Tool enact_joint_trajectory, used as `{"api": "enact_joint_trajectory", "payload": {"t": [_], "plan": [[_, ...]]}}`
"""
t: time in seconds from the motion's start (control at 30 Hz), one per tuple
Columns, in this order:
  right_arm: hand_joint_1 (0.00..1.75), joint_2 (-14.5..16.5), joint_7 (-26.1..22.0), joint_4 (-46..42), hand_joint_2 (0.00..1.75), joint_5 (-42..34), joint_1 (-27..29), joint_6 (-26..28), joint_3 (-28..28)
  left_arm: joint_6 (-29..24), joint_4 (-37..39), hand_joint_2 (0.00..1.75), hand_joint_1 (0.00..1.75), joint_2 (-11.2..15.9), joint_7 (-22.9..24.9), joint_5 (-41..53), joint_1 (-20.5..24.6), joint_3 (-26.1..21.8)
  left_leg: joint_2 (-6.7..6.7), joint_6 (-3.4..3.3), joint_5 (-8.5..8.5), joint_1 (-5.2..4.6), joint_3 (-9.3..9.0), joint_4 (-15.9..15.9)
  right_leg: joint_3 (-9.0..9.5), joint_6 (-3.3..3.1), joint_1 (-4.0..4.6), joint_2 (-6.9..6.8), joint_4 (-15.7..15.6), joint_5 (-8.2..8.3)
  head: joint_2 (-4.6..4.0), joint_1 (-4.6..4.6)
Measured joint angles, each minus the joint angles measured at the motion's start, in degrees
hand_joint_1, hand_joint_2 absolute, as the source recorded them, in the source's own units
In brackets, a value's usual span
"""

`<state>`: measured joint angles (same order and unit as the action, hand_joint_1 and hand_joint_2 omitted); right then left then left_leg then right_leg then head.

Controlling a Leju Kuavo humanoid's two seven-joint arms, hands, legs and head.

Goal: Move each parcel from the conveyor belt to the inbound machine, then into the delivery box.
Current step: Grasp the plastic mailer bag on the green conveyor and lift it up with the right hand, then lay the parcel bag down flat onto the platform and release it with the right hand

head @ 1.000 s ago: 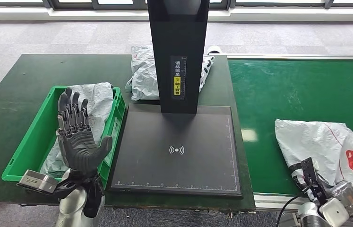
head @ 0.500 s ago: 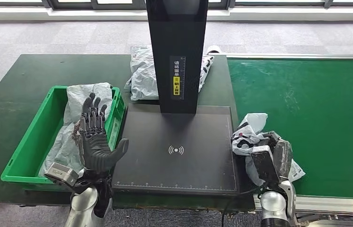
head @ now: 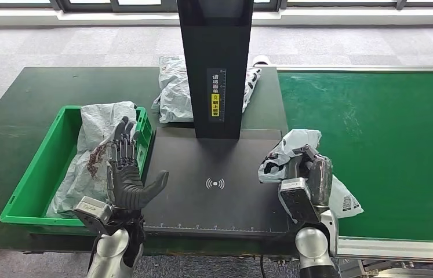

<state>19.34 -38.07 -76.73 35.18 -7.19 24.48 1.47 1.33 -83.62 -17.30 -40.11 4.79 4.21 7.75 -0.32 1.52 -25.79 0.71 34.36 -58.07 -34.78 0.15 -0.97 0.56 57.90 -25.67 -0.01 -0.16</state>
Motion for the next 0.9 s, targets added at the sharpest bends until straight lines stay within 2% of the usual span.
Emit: {"api": "enact_joint_trajectory", "payload": {"t": [0.2, 0.5, 0.53, 0.57, 0.63, 0.7, 0.9], "plan": [[1.75, 1.1, 1.8, 11.5, 1.75, -4.7, -8.9, 4.2, -2.8, -2.2, 1.7, 1.75, 0.00, 0.0, 0.0, 0.6, 0.7, 2.4, 0.05, 0.05, 0.06, 0.00, -0.03, 0.0, -0.03, -0.05, 0.00, 0.12, 0.0, 0.08, -0.01, -0.01], [1.75, 1.8, 2.1, 23.8, 1.75, -8.9, -17.4, 5.3, -4.9, -3.6, 2.5, 1.75, 0.00, 0.1, 0.0, 1.0, 1.1, 4.0, 0.04, 0.09, 0.08, 0.00, -0.01, 0.0, -0.05, -0.06, 0.00, 0.12, 0.0, 0.09, 0.00, 0.00], [1.69, 1.8, 2.1, 25.3, 1.75, -9.8, -18.4, 5.6, -5.4, -3.8, 2.5, 1.75, 0.00, 0.1, 0.0, 1.1, 1.1, 4.1, 0.04, 0.09, 0.08, 0.00, -0.01, 0.0, -0.05, -0.06, 0.00, 0.12, 0.0, 0.09, -0.01, -0.01], [1.59, 1.8, 2.0, 26.8, 1.75, -10.8, -19.4, 6.0, -5.9, -4.1, 2.5, 1.75, 0.00, 0.1, 0.0, 1.1, 1.2, 4.3, 0.04, 0.09, 0.08, 0.00, 0.00, 0.0, -0.06, -0.06, 0.00, 0.12, 0.0, 0.09, 0.00, -0.01], [0.72, 1.8, 1.7, 29.7, 1.75, -13.2, -21.2, 6.7, -7.0, -4.6, 2.5, 1.75, 0.00, 0.2, 0.0, 1.1, 1.2, 4.8, 0.03, 0.09, 0.08, 0.00, 0.00, 0.0, -0.05, -0.06, 0.00, 0.11, 0.0, 0.09, -0.01, -0.01], [0.00, 1.9, 1.5, 32.6, 1.75, -16.4, -23.0, 7.2, -8.3, -5.2, 2.6, 1.75, 0.00, 0.2, 0.0, 1.3, 1.3, 5.1, 0.04, 0.09, 0.08, 0.00, -0.01, 0.0, -0.06, -0.07, 0.01, 0.12, 0.0, 0.10, 0.00, 0.00], [0.00, 2.0, 1.5, 39.7, 1.75, -29.1, -27.2, 5.7, -16.2, -7.3, 2.9, 1.75, 0.00, 0.2, 0.0, 2.2, 1.6, 6.4, 0.04, 0.09, 0.08, 0.01, -0.01, 0.0, -0.06, -0.08, 0.01, 0.12, 0.0, 0.10, 0.01, -0.01]]}}
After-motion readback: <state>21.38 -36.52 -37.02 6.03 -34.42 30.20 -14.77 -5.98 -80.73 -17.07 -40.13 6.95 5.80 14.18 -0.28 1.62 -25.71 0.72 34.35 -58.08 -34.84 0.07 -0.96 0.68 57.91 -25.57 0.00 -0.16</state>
